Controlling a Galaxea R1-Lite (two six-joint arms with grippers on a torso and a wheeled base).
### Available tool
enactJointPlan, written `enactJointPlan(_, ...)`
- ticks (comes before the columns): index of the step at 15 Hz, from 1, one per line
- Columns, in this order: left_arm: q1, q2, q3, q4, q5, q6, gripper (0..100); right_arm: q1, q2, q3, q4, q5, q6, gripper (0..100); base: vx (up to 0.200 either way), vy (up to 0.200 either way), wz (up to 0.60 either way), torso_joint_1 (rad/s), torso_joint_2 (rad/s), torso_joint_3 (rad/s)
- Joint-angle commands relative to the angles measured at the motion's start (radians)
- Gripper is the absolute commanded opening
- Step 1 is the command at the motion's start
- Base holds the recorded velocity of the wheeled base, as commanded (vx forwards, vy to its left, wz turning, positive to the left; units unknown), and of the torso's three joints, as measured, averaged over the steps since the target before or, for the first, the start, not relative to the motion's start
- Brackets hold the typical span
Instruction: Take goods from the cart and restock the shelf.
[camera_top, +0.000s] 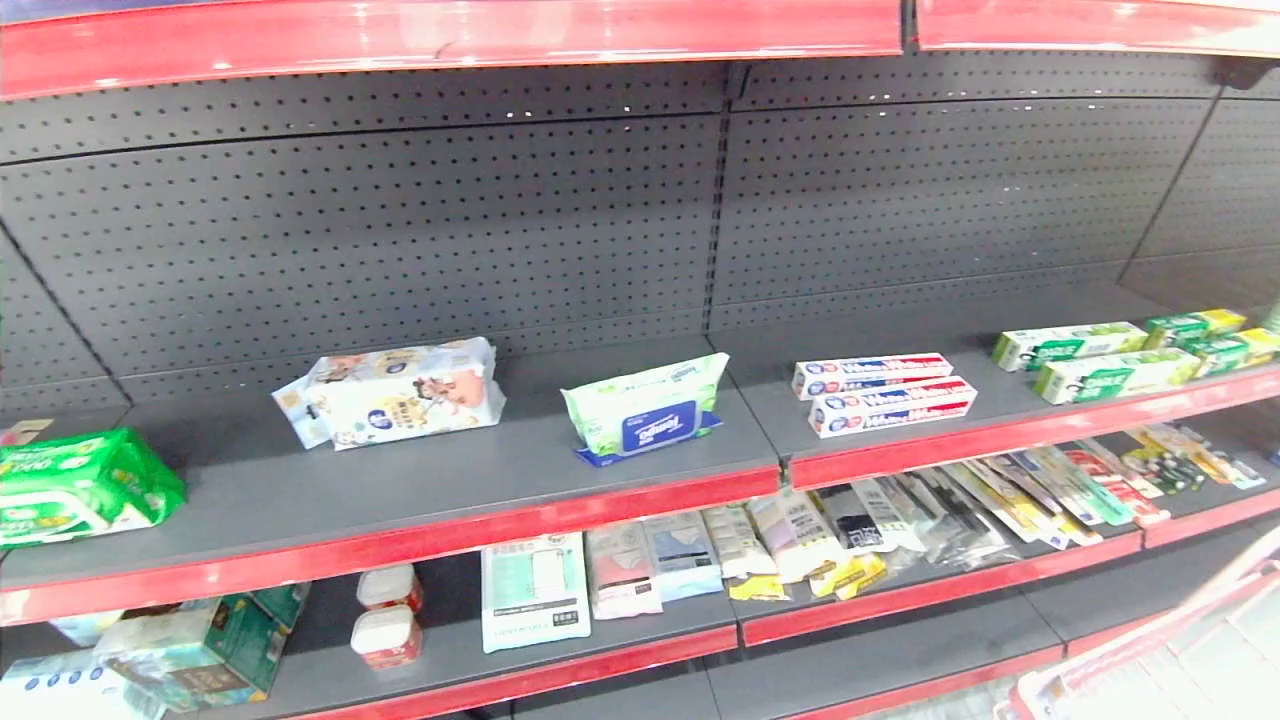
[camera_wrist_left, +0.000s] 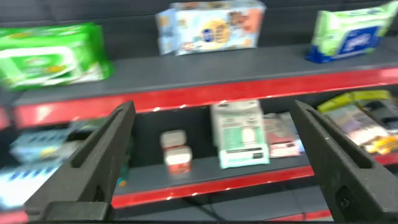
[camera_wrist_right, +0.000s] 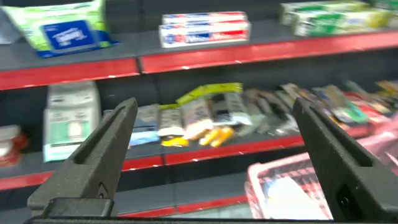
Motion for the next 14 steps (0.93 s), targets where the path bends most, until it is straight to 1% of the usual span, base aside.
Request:
enactJointPlan(1,0.0,0.001,0.0,0.0,-0.001,-0.001,100,0.0,0.001,0.0,0.0,0.0,-0.001,100,0.0,0.0,-0.6,0.012,0.0,0.002)
enactJointPlan(13,0.0,0.001,0.0,0.0,-0.001,-0.001,100,0.0,0.001,0.0,0.0,0.0,0.002,100,0.0,0.0,-0.6,0.002,0.0,0.002)
enactJointPlan(14,0.0,0.001,0.0,0.0,-0.001,-0.001,100,0.0,0.001,0.0,0.0,0.0,0.002,100,0.0,0.0,0.0,0.0,0.0,0.0)
